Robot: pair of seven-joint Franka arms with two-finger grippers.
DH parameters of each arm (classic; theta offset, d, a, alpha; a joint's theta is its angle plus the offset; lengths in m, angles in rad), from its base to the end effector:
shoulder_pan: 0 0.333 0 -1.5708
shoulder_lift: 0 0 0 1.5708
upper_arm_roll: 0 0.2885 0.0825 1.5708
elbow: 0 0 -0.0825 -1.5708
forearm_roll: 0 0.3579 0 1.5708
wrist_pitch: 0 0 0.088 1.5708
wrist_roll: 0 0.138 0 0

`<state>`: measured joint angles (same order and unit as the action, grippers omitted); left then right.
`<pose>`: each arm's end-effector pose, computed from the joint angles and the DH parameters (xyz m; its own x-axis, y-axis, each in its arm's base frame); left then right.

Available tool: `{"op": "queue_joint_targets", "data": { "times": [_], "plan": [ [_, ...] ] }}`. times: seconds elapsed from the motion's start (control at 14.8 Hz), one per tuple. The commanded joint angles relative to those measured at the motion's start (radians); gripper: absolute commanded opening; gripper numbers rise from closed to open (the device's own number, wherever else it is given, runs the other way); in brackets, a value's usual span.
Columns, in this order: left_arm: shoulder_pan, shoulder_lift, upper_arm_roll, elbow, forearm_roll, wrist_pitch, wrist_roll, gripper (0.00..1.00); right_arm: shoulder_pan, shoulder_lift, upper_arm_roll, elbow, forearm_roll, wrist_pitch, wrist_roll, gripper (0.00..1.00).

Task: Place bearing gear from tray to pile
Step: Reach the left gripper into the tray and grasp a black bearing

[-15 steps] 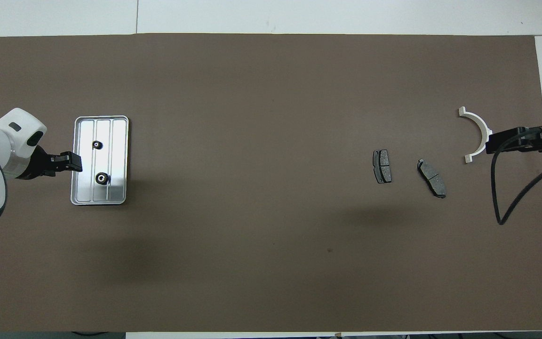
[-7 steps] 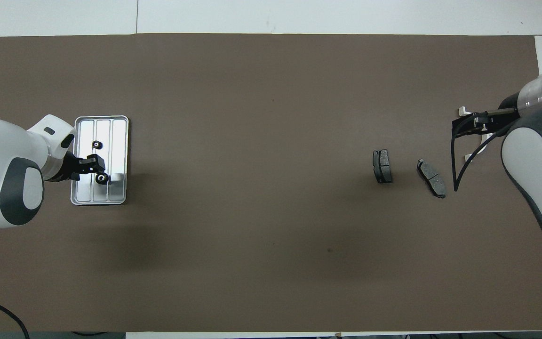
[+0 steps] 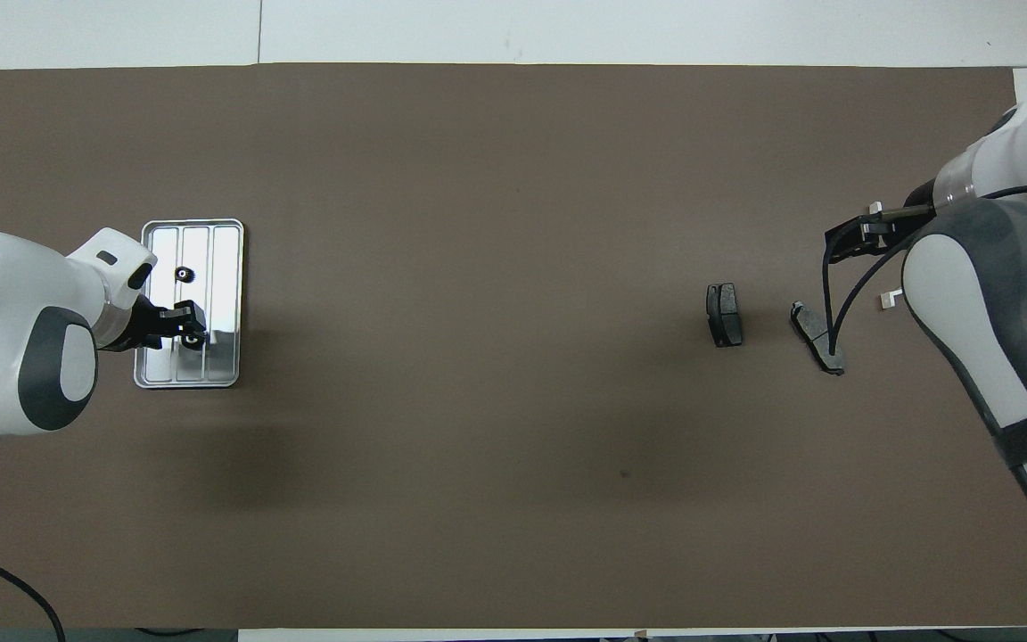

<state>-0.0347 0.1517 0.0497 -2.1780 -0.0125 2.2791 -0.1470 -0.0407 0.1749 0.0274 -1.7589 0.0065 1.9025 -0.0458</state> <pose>0.5225 0.0074 0.2771 0.9843 0.1691 -0.0501 0.1690 -0.9856 -0.0058 0.5789 -0.0077 0.4121 0.9991 0.0301 -0.0307 0.0297 -0.9995 -0.0123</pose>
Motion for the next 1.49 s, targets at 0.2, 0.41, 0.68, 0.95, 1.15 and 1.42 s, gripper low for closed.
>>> {"op": "queue_joint_targets", "data": {
  "times": [0.2,0.41,0.68,0.95,1.15,1.42],
  "plan": [
    [-0.017,0.034,0.005,-0.013,0.017,0.053,-0.054,0.62,-0.005,-0.005,0.0,-0.001,0.004,0.018,0.003,1.0],
    [-0.019,0.038,0.005,-0.013,0.017,0.068,-0.059,0.62,-0.01,-0.006,0.0,-0.001,0.003,0.018,0.003,1.0],
    [-0.024,0.038,0.005,-0.011,0.017,0.069,-0.057,0.59,-0.007,-0.008,0.0,-0.004,-0.022,0.01,0.001,1.0],
    [-0.024,0.045,0.007,-0.011,0.017,0.063,-0.054,0.41,-0.005,-0.009,0.0,-0.005,-0.042,0.012,-0.005,1.0],
    [-0.024,0.043,0.007,-0.011,0.017,0.053,-0.054,0.4,-0.007,-0.009,0.0,-0.005,-0.04,0.016,-0.006,1.0],
    [-0.025,0.043,0.007,-0.013,0.017,0.051,-0.054,0.4,-0.005,-0.009,0.0,-0.004,-0.04,0.017,-0.002,1.0]
  ]
}}
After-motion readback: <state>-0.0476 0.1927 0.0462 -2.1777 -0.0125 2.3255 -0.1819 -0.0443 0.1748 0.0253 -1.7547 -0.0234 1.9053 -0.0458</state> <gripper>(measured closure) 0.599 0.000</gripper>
